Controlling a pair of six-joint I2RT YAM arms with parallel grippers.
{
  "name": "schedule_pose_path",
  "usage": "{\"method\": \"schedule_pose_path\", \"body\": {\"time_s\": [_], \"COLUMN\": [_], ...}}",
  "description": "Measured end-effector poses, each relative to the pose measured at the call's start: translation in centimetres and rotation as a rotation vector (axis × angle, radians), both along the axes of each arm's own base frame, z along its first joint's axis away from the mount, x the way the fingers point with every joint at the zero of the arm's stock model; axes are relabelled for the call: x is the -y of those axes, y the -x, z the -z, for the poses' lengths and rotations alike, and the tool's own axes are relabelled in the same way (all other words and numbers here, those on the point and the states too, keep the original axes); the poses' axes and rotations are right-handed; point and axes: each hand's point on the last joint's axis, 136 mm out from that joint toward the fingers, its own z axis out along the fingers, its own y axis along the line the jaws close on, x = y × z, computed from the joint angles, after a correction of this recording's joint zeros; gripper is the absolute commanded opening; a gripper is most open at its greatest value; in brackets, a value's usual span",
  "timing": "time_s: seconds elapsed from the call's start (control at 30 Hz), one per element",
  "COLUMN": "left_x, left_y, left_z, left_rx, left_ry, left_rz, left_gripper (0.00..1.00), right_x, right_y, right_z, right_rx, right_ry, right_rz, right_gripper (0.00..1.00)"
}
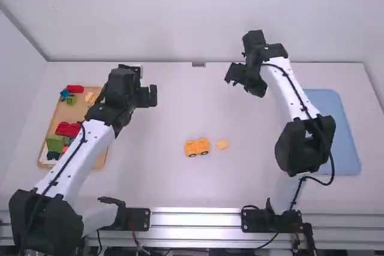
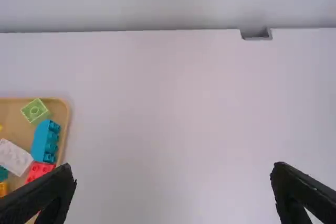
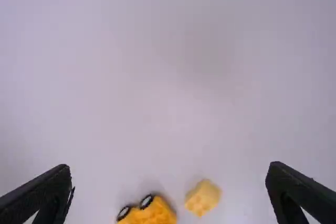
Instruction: Assemble lego blocks to make yellow taxi
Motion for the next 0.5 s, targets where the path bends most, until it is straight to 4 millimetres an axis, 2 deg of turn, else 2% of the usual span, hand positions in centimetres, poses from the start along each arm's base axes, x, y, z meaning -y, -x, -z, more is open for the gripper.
{"method": "schedule_pose_path", "body": {"time_s": [0.07,0.13,0.17,0.2,0.23,0.27,0.3,0.37,0.4,0.47,0.5], "left_x": [0.5,1.1,1.7,2.5,2.9,3.4,4.2,5.2,6.2,7.8,8.4], "left_y": [0.3,0.4,0.7,0.9,1.1,1.3,1.7,2.3,3.1,4.5,5.2], "left_z": [0.3,0.5,0.6,0.8,0.8,0.9,1.0,1.2,1.4,1.7,1.7], "left_rx": [-0.015,-0.022,-0.027,-0.031,-0.031,-0.033,-0.034,-0.037,-0.042,-0.043,-0.037], "left_ry": [-0.027,-0.044,-0.060,-0.072,-0.078,-0.083,-0.088,-0.091,-0.089,-0.083,-0.080], "left_rz": [0.060,0.115,0.180,0.246,0.283,0.330,0.399,0.487,0.577,0.723,0.791], "left_gripper": [0.99,0.99,0.99,0.99,0.99,0.99,0.99,0.99,0.99,0.99,0.99], "right_x": [0.4,0.3,0.0,-0.7,-0.9,-1.4,-2.4,-3.2,-3.9,-4.5,-4.6], "right_y": [-1.0,-1.1,-0.6,0.4,1.0,2.2,4.6,7.7,10.1,12.2,12.2], "right_z": [-0.8,-1.1,-1.6,-2.1,-2.2,-2.4,-2.8,-3.3,-4.1,-5.2,-5.4], "right_rx": [0.058,0.070,0.078,0.074,0.072,0.060,0.047,0.041,0.065,0.181,0.279], "right_ry": [0.017,0.015,0.001,-0.031,-0.045,-0.070,-0.132,-0.215,-0.292,-0.378,-0.382], "right_rz": [-0.117,-0.181,-0.301,-0.443,-0.509,-0.616,-0.808,-1.026,-1.203,-1.434,-1.532], "right_gripper": [0.98,0.99,0.95,0.99,0.98,0.99,0.99,0.99,0.98,0.98,0.98]}}
